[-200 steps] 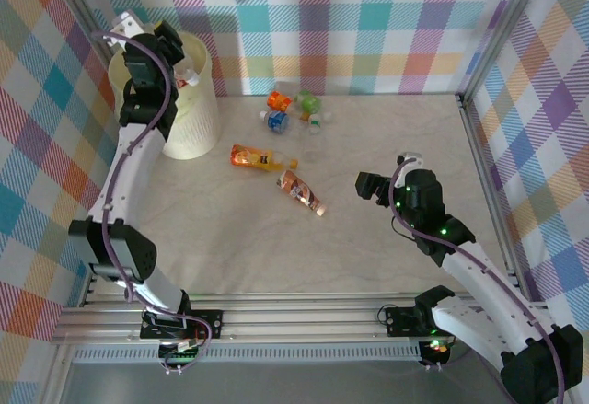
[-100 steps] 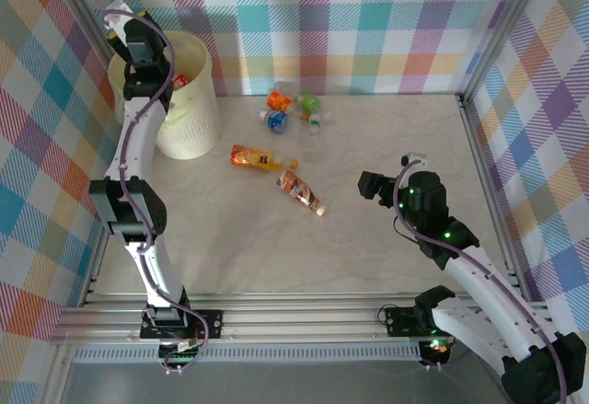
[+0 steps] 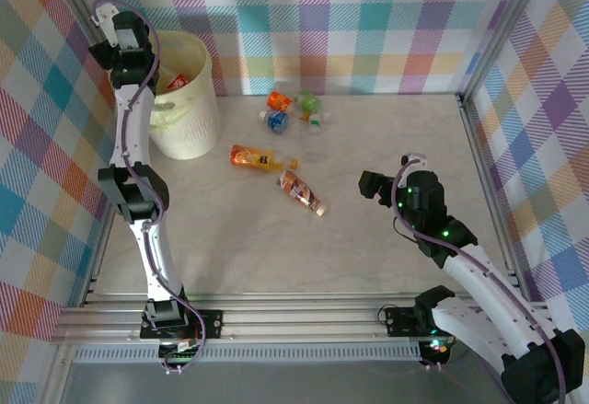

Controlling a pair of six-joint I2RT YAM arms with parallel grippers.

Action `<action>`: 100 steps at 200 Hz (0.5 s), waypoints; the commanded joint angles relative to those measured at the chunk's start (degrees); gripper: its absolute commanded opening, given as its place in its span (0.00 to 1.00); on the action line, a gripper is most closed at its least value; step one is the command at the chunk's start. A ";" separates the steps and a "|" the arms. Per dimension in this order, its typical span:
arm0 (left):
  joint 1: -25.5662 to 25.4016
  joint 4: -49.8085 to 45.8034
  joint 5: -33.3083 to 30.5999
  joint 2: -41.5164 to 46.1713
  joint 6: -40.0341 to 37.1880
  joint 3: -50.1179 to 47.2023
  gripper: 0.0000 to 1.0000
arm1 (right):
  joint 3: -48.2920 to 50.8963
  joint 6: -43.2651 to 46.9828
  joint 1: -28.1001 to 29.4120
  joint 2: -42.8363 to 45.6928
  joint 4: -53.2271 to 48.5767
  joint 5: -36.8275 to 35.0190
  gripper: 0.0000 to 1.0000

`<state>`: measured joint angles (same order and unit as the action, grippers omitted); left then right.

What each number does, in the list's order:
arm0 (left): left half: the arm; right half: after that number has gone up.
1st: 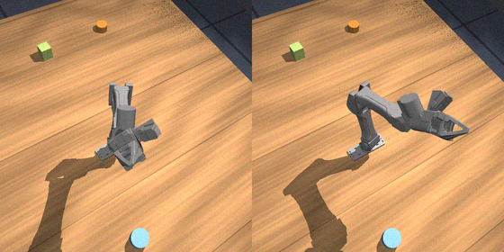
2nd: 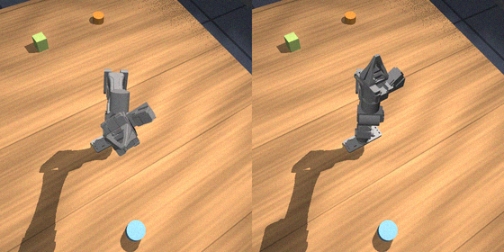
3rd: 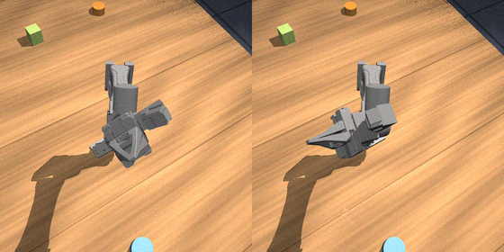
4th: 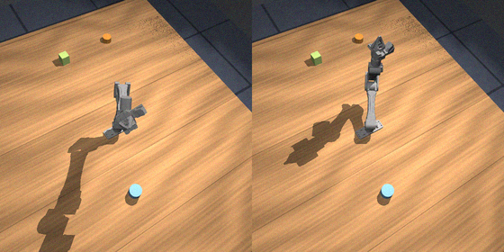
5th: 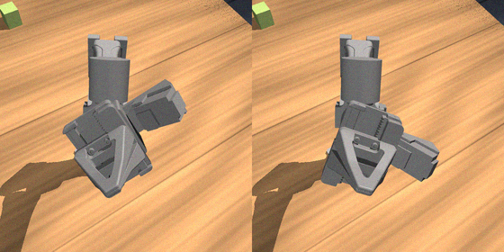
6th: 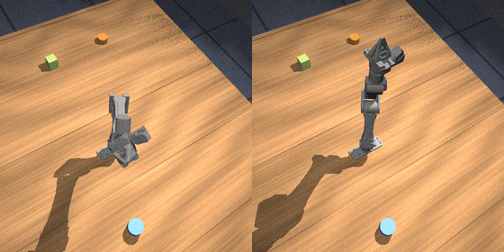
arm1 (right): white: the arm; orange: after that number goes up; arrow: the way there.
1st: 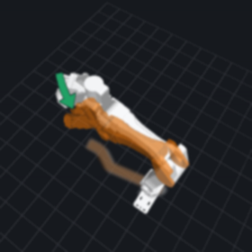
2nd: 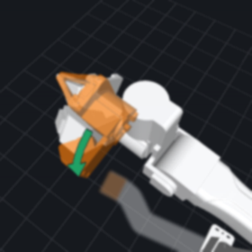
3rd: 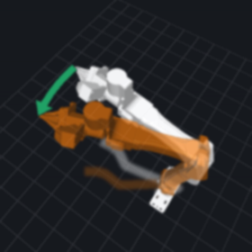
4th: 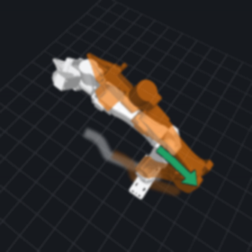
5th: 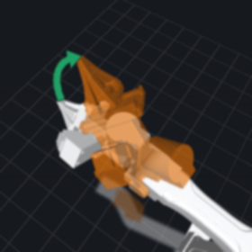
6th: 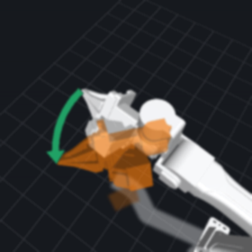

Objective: Put the plastic bottles in the bin

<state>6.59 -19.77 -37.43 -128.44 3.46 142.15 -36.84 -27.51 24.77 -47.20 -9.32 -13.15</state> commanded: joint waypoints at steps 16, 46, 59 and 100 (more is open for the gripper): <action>0.27 -5.12 2.94 1.91 2.12 2.80 0.93 | 0.09 -4.08 -0.25 0.00 0.01 -4.43 1.00; -0.82 -7.84 2.44 4.17 4.20 2.70 0.96 | -0.16 -5.41 -0.25 -0.94 -0.63 -4.34 1.00; -1.27 -8.86 3.27 5.48 5.50 2.54 0.98 | -0.17 -6.03 -0.25 -1.31 -0.62 -4.41 1.00; -3.11 -12.13 5.83 8.94 9.35 1.55 1.00 | -0.22 -8.16 -0.25 -2.85 0.72 -5.33 1.00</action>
<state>5.30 -29.74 -33.01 -125.51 9.43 143.09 -36.84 -33.08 24.75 -49.32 -9.58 -16.56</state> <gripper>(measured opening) 0.998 0.996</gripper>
